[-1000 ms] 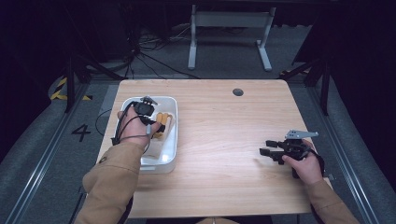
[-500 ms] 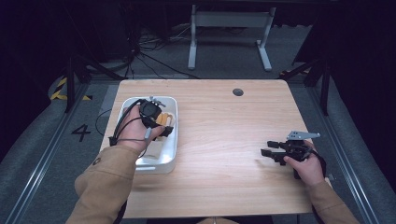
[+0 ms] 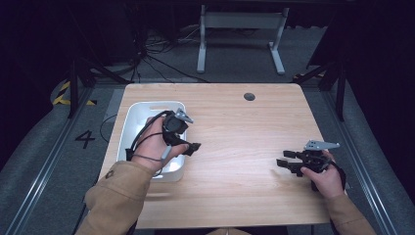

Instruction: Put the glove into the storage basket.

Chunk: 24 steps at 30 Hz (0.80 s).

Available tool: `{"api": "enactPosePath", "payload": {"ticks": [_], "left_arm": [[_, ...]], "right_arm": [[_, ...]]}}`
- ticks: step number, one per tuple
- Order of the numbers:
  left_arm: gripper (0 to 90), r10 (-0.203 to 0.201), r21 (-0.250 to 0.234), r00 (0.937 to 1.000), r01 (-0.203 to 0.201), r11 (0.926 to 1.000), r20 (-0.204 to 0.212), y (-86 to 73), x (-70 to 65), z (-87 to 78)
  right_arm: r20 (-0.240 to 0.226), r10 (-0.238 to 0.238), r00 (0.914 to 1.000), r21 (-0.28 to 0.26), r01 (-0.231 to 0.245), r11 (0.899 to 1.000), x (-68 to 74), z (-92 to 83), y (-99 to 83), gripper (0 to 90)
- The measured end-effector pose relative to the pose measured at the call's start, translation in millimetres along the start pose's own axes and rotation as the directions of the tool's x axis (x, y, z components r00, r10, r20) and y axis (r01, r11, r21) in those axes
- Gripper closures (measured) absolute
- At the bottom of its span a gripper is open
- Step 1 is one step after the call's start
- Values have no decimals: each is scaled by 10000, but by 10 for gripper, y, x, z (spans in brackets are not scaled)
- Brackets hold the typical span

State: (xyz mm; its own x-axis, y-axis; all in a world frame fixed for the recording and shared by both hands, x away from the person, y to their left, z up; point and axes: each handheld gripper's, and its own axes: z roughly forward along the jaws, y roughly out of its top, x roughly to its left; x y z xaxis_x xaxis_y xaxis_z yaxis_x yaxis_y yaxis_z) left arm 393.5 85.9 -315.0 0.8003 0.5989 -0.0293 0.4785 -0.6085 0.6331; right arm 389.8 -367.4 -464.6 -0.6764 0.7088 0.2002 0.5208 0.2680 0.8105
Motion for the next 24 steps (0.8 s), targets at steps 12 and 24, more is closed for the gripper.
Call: {"api": "enactPosePath", "payload": {"ticks": [12,24], "left_arm": [[264,933,-520,9844,-864,9949,1493,-35,-345,356],[272,1367,-1426,9656,-1066,9840,2211,-265,-616,816]], "right_arm": [[169,-245,9996,-38,246,9997,9,-122,-34,412],[150,-303,9994,2,303,9995,6,-123,-41,416]]}}
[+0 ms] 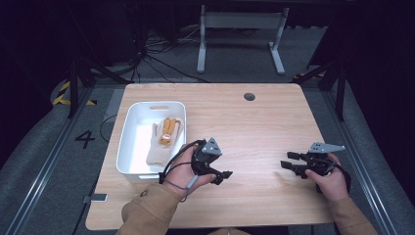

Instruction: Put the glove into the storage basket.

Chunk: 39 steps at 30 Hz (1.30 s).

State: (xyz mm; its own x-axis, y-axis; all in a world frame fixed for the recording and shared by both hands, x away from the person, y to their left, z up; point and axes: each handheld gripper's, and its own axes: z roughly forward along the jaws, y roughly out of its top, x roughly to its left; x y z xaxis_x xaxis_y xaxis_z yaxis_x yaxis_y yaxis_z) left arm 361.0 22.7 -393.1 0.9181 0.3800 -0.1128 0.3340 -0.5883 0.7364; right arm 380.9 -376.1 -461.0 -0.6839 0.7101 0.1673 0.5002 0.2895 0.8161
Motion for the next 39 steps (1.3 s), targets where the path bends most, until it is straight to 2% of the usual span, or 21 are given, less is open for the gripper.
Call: {"api": "enactPosePath", "payload": {"ticks": [1,4,6,15,16,18,20,31,39], "left_arm": [[272,0,0,10000,0,10000,0,0,0,0],[267,-8,43,9999,7,10000,152,-83,-21,141],[266,42,254,9999,-46,9997,145,-136,-24,234],[263,38,-229,9997,-33,9997,244,-391,-62,565],[263,12,-181,9997,-7,9998,250,-413,-75,586],[263,278,-60,9993,-276,9996,260,-454,-95,651],[258,261,36,9993,-262,9996,285,-472,-107,697],[250,471,79,9986,-473,9988,234,-463,-146,713],[243,401,-27,9989,-400,9992,258,-441,-163,679]], "right_arm": [[0,0,10000,0,0,10000,0,0,0,416],[-30,21,10000,-12,-21,10000,-1,2,-2,415],[-59,25,10000,-23,-25,10000,1,5,-2,415],[-157,-58,9999,-32,58,10000,15,24,-1,414],[-157,-58,9999,-32,58,10000,15,24,-1,414],[-222,-82,9997,-46,81,10000,19,30,-1,413],[-216,-137,9997,-14,137,9999,21,40,-9,413],[-305,-149,9994,61,151,9999,42,62,-5,413],[-317,-179,9993,74,181,9998,41,66,-4,413]]}}
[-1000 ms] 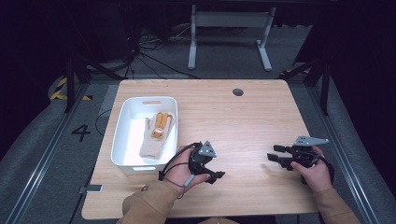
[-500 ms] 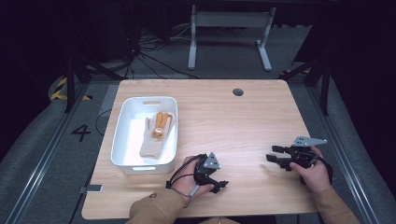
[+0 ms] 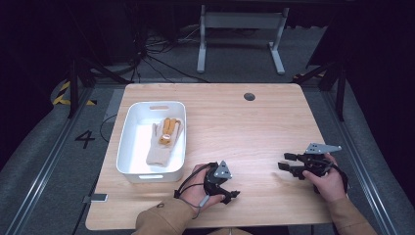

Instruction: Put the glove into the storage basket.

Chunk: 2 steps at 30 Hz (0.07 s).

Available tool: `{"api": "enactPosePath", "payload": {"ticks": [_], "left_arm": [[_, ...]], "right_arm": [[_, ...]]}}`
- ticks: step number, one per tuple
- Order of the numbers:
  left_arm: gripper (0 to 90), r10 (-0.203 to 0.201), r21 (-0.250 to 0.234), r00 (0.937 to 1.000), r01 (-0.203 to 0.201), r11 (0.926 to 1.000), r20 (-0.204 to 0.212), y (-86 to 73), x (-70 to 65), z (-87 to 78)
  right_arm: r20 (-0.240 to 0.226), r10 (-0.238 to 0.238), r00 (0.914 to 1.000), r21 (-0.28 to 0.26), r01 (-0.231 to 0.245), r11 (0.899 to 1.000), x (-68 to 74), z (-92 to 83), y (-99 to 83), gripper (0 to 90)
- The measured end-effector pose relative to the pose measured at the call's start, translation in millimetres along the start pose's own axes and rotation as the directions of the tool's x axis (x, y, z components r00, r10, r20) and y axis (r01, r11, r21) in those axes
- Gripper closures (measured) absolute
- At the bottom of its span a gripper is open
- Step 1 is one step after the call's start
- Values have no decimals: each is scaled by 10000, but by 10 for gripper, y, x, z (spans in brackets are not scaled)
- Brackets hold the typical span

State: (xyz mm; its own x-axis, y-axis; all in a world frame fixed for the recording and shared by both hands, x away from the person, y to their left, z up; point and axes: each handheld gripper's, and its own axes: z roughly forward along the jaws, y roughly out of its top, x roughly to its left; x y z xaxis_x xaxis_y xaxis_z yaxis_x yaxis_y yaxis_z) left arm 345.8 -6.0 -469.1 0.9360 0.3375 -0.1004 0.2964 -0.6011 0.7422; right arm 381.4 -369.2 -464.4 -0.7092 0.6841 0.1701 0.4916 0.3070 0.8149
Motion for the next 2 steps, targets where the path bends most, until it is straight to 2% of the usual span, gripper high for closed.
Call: {"api": "enactPosePath", "payload": {"ticks": [2], "left_arm": [[237,90,4,9999,-89,10000,-52,6,-3,-11]], "right_arm": [[-1,-12,10000,18,12,10000,0,2,1,413]]}}
